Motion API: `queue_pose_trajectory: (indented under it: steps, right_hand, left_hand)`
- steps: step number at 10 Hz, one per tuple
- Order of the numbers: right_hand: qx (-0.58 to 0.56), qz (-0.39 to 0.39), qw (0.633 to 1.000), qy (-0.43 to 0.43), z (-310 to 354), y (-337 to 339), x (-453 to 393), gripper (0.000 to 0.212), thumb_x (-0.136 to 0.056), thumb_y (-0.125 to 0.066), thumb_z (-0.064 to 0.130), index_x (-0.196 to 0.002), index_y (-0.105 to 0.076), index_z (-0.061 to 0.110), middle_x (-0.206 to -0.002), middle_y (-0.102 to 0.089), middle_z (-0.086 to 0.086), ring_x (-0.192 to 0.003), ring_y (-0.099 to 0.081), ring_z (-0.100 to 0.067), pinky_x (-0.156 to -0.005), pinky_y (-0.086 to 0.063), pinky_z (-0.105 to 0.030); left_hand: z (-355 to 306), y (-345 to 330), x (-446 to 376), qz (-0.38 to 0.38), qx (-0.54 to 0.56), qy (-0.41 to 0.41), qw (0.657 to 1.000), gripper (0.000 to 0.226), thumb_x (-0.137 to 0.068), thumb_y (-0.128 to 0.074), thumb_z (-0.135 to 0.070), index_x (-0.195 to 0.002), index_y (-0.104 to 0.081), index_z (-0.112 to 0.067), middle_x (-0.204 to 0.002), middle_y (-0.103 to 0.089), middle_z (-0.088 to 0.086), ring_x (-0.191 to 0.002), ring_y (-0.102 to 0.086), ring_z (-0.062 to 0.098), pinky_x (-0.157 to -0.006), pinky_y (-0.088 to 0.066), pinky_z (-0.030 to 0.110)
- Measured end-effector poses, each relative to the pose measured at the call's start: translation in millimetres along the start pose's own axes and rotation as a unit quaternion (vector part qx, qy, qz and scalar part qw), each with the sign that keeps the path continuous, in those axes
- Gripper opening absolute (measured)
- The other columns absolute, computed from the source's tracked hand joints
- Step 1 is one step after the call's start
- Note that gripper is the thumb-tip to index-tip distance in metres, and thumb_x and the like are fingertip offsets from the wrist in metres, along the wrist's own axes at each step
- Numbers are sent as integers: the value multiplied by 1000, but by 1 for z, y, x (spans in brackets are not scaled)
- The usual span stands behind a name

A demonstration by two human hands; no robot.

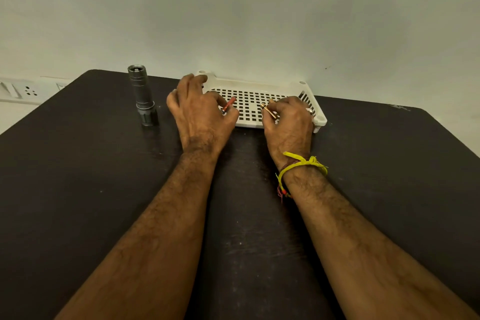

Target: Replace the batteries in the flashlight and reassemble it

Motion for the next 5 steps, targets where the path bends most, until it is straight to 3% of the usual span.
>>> queue_pose_trajectory:
  steps: [1, 3, 4, 5]
  right_hand:
    - [61, 25, 998, -4, -5, -12, -6, 23, -91, -66, 29, -104, -78, 15, -108, -70, -9, -110, -59, -31, -95, -44, -45]
    - [79, 51, 996, -13, -12, -21, -9, 26, -92, -65, 38, -107, -77, 21, -112, -69, -5, -116, -55, -31, -98, -42, -47]
    - [40, 31, 998, -20, -13, -15, -8, 36, -91, -65, 41, -123, -70, 25, -126, -63, -2, -126, -49, -28, -104, -37, -47]
    - [-5, -49, 998, -50, -18, 4, -9, 32, -95, -58, 29, -125, -68, 23, -128, -62, -3, -126, -49, -26, -102, -39, -48]
  left_hand:
    - [4, -9, -6, 13, -17, 18, 1000, 26, -77, -72, -46, -87, -78, -23, -147, -48, 4, -145, -28, 24, -118, -15, 52]
    - [5, -19, -8, 45, -51, 28, 997, 29, -77, -73, -49, -89, -78, -23, -150, -46, 7, -147, -25, 26, -119, -12, 57]
    - [8, -17, -7, 36, -38, 33, 998, 40, -79, -71, -50, -108, -74, -22, -154, -41, 6, -149, -21, 24, -120, -9, 56]
    - [12, -7, -5, 1, 13, 49, 999, 51, -85, -65, -48, -128, -62, -20, -154, -42, 5, -149, -20, 22, -120, -10, 55]
Point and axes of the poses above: each hand's wrist, its own x-axis away from the middle knuckle, its own y-axis out of the back of the hand, z = x × y, the point moved 9 cm from there along -x, towards the middle knuckle
